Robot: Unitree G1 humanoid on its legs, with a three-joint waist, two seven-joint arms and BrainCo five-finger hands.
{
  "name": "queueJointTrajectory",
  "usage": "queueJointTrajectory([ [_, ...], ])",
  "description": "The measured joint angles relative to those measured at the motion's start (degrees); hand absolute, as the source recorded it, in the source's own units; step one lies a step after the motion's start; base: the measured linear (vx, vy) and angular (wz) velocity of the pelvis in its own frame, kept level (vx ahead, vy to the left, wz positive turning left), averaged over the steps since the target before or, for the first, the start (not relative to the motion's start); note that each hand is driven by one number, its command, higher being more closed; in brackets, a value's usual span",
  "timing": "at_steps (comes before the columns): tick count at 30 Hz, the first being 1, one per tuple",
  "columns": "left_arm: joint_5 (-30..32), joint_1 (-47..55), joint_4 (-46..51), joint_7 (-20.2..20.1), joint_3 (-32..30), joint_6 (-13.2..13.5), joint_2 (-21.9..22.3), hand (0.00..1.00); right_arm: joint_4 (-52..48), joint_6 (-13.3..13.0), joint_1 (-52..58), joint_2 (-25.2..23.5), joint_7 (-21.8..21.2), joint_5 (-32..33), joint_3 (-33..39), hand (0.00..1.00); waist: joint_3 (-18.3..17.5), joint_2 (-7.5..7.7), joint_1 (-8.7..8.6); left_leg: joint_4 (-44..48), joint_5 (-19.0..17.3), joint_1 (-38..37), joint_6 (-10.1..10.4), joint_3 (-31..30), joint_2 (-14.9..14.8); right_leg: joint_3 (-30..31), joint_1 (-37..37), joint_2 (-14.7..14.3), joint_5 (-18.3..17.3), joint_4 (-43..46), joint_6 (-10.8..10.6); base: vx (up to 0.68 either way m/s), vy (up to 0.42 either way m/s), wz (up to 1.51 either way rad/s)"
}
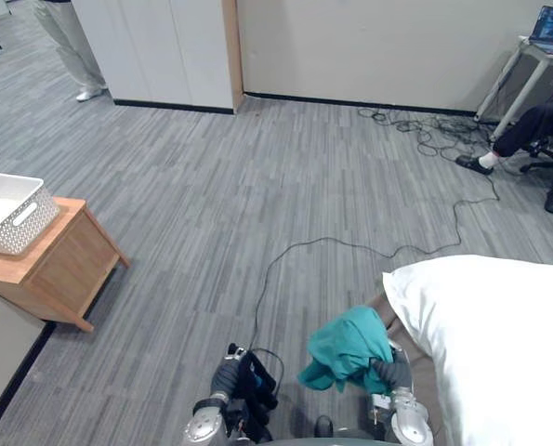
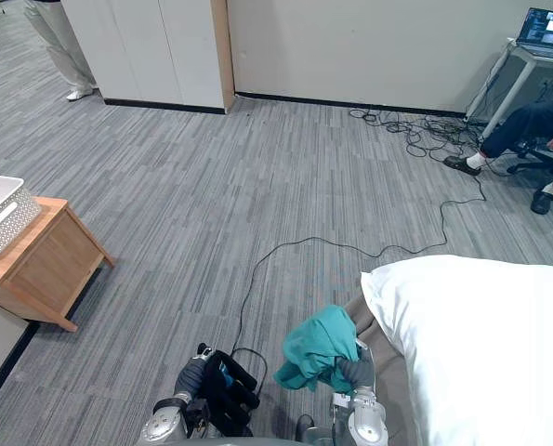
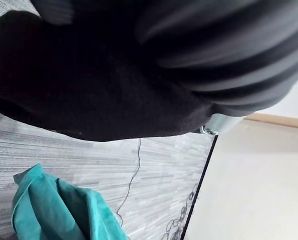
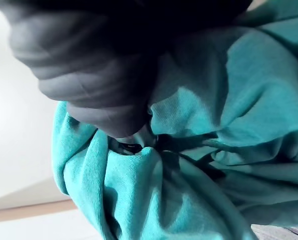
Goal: Tidy the bed and pick cloth on bed and put in laundry
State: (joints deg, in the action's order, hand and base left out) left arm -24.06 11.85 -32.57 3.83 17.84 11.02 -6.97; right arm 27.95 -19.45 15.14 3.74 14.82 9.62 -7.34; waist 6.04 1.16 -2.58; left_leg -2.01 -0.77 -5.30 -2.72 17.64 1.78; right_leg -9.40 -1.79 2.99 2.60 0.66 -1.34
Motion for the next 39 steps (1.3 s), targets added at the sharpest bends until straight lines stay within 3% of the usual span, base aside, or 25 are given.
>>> queueJointTrajectory([
  [3,0.01,0.0,0.0,-0.04,-0.55,0.0,0.02,1.0,0.01,0.04,0.0,0.07,-0.69,0.35,0.59,1.0,0.08,-0.14,0.04,0.21,-0.2,0.18,0.29,-0.02,-0.09,0.12,0.18,-0.1,-0.07,0.02,0.07,0.0,0.0,0.0],
  [7,0.06,-0.03,0.0,-0.07,-4.25,0.03,-0.02,1.0,0.43,1.33,-0.03,0.2,-4.76,2.82,2.38,1.0,0.21,-0.36,0.08,1.73,-1.34,2.06,1.23,-0.02,-0.55,0.21,1.36,-0.36,-0.54,0.21,0.38,0.0,-0.008,-0.01],
  [8,0.07,-0.01,0.0,-0.03,-5.23,0.07,-0.04,1.0,0.82,2.25,0.01,0.35,-6.46,3.54,3.06,1.0,0.26,-0.43,0.19,5.0,-3.27,3.83,1.94,0.15,-1.32,0.03,1.8,-0.92,-0.89,0.45,0.75,0.01,-0.069,-0.09],
  [10,0.07,0.1,-0.02,-0.02,-7.16,0.44,0.06,1.0,1.0,3.48,-0.21,1.48,-8.98,4.67,3.02,1.0,1.14,-2.13,0.44,12.95,-7.82,7.51,3.67,0.8,-3.96,-0.18,3.6,-1.83,-3.42,5.56,1.42,0.02,-0.1,-0.22],
  [11,0.08,0.6,0.01,0.0,-8.05,0.87,0.07,1.0,1.0,4.63,-0.33,2.13,-10.82,5.65,2.94,1.0,1.13,-2.15,0.76,18.55,-10.96,9.02,6.63,1.9,-6.13,-1.53,5.22,-2.47,-7.42,12.54,1.77,0.1,-0.149,-0.36],
  [12,0.09,0.94,-0.01,-0.03,-9.55,1.18,-0.27,1.0,0.98,5.31,-0.21,2.51,-12.5,5.86,3.0,1.0,1.34,-2.38,1.47,26.16,-12.33,11.16,9.31,2.87,-7.9,-1.68,4.81,-2.18,-11.68,14.02,3.86,0.11,-0.152,-0.27],
  [14,0.12,0.33,-0.07,-0.04,-10.6,1.29,0.13,1.0,1.51,7.3,-0.72,2.86,-14.65,7.11,4.34,1.0,2.45,-2.29,1.16,37.81,-10.19,16.25,7.94,1.65,-10.25,-1.62,2.91,-2.01,-12.32,13.11,4.4,0.07,-0.104,-0.07],
  [15,0.15,0.44,-0.06,-0.1,-10.68,1.63,0.56,1.0,1.52,7.65,-0.89,2.95,-15.51,7.51,4.68,1.0,3.11,-1.83,1.74,36.92,-10.68,16.97,7.83,1.3,-9.67,-1.49,1.59,-1.09,-12.27,12.36,4.51,0.11,-0.098,0.01],
  [17,0.15,0.43,0.18,-0.15,-10.68,2.03,1.3,1.0,1.38,8.65,-1.45,3.46,-16.33,7.48,5.95,1.0,3.8,-2.83,1.09,30.74,-10.41,17.07,8.03,1.51,-9.32,-1.64,-1.28,-0.7,-12.24,9.95,4.59,0.19,-0.051,0.15],
  [19,0.09,0.73,1.55,0.02,-10.7,2.26,1.68,1.0,0.81,9.62,-1.31,3.63,-16.36,6.8,6.21,1.0,4.15,-3.39,1.2,21.58,-7.43,17.8,8.79,3.17,-8.44,-2.71,-4.49,-0.26,-12.53,7.1,4.11,0.25,0.037,0.28],
  [22,0.04,1.0,3.43,0.06,-10.69,2.46,2.25,1.0,-0.18,9.9,-0.51,4.71,-17.3,5.95,5.88,1.0,4.7,-4.11,1.88,12.55,0.1,19.87,9.75,7.1,-7.85,-4.81,-8.82,-0.33,-14.56,4.63,2.03,0.31,0.093,0.28],
  [23,0.04,1.04,3.6,0.04,-10.66,2.45,2.43,1.0,-0.18,9.89,-0.29,4.84,-17.6,5.95,5.69,1.0,4.73,-4.28,2.0,11.49,0.42,19.95,9.39,8.12,-7.86,-4.99,-9.67,-0.43,-15.36,4.5,1.5,0.44,0.185,0.14],
  [24,0.02,1.28,3.99,0.02,-10.67,2.37,2.59,1.0,-0.15,9.89,-0.01,5.45,-18.04,5.93,5.36,1.0,4.6,-4.52,2.22,10.4,1.1,19.73,8.15,9.27,-7.86,-4.96,-11.52,-0.59,-17.32,4.59,0.51,0.44,0.174,-0.06],
  [25,-0.03,1.07,4.27,0.1,-10.83,1.46,2.21,1.0,-0.05,9.91,-0.12,5.43,-18.73,5.64,5.11,1.0,3.93,-3.41,3.37,13.19,2.99,19.54,3.4,9.41,-6.88,-4.18,-12.13,1.36,-19.75,5.89,-0.06,0.54,0.192,-0.2],
  [26,-0.03,1.14,4.85,0.18,-11.04,0.68,2.22,1.0,-0.1,9.91,-0.19,5.33,-19.0,5.5,4.86,1.0,3.48,-2.16,3.77,14.22,1.13,19.64,1.97,9.5,-5.81,-3.71,-11.92,2.59,-20.6,7.21,-0.22,0.51,0.099,-0.28],
  [27,-0.55,1.25,5.4,0.38,-11.45,-0.15,3.11,1.0,-0.02,9.98,-0.65,5.62,-19.82,5.48,4.6,1.0,3.09,-1.19,4.1,15.25,-1.24,19.85,-0.52,9.2,-4.47,-2.79,-8.67,4.29,-21.23,15.91,-2.36,0.51,0.096,-0.04],
  [28,-0.68,0.51,5.54,0.32,-11.79,-0.97,3.76,1.0,-0.08,10.06,-2.11,5.65,-20.23,5.36,4.56,1.0,3.11,-0.86,3.8,15.74,-2.11,19.24,-2.5,9.31,-3.69,-0.95,-2.84,6.71,-19.9,29.14,-7.84,0.52,0.113,0.08],
  [29,-0.64,0.46,5.66,0.2,-11.83,-1.12,3.71,1.0,-0.06,10.23,-2.61,5.43,-20.42,5.23,4.45,1.0,3.13,-0.3,3.66,15.97,-2.36,18.5,-2.84,9.59,-3.15,0.57,-0.06,7.82,-18.57,36.2,-12.25,0.51,0.132,0.19],
  [30,-0.47,0.57,5.56,0.21,-11.81,-1.25,3.24,1.0,0.14,10.58,-3.22,4.74,-20.73,4.81,4.05,1.0,3.21,1.12,3.47,15.48,-4.31,15.91,-2.23,9.34,-1.59,2.44,5.34,10.06,-14.25,48.58,-14.46,0.4,0.077,0.08],
  [31,-0.43,0.7,5.54,0.34,-11.71,-1.3,3.23,1.0,0.29,10.6,-3.56,4.44,-20.86,4.68,3.89,1.0,3.26,1.52,3.5,14.75,-5.02,14.11,-1.88,9.1,-1.03,2.51,7.36,11.1,-14.03,53.25,-14.29,0.49,0.063,0.05],
  [32,-0.41,1.0,5.51,0.75,-11.68,-1.31,3.27,1.0,0.38,10.63,-3.74,4.22,-21.08,4.23,3.68,1.0,3.34,1.21,3.5,13.46,-6.09,10.41,-1.48,8.01,-0.71,1.15,10.06,11.71,-14.41,58.4,-12.76,0.49,0.038,0.23],
  [33,-0.42,1.3,5.51,1.56,-11.12,-1.2,3.28,1.0,-0.04,10.63,-3.08,4.2,-21.08,4.25,3.34,1.0,3.61,0.11,3.36,12.12,-6.46,7.13,-1.67,5.14,-0.81,-2.01,11.54,11.44,-16.15,57.82,-8.81,0.48,0.023,0.41],
  [35,-0.45,0.8,5.49,1.92,-10.88,-1.03,2.99,1.0,-2.04,10.6,-1.24,3.96,-21.1,4.25,3.0,1.0,3.87,-0.62,2.68,10.78,-7.14,4.0,-1.16,0.68,-1.4,-4.55,15.23,10.42,-17.91,51.5,-5.88,0.49,-0.102,1.13],
  [37,-0.43,0.26,5.28,2.19,-10.73,-0.47,2.06,1.0,-3.69,10.75,1.03,3.32,-21.1,4.37,2.97,1.0,4.56,-1.68,1.28,11.09,-7.97,2.49,-0.43,-4.14,-2.92,-4.59,18.62,9.43,-17.13,37.4,-5.11,0.5,-0.219,1.47],
  [39,-0.42,0.32,3.13,1.52,-10.84,0.32,0.71,1.0,-5.47,10.87,2.94,3.12,-21.25,4.53,2.94,1.0,4.58,-1.39,0.7,12.0,-9.78,0.29,1.76,-9.4,-4.69,-1.24,18.95,9.18,-7.53,12.6,-6.76,0.5,-0.316,1.37],
])
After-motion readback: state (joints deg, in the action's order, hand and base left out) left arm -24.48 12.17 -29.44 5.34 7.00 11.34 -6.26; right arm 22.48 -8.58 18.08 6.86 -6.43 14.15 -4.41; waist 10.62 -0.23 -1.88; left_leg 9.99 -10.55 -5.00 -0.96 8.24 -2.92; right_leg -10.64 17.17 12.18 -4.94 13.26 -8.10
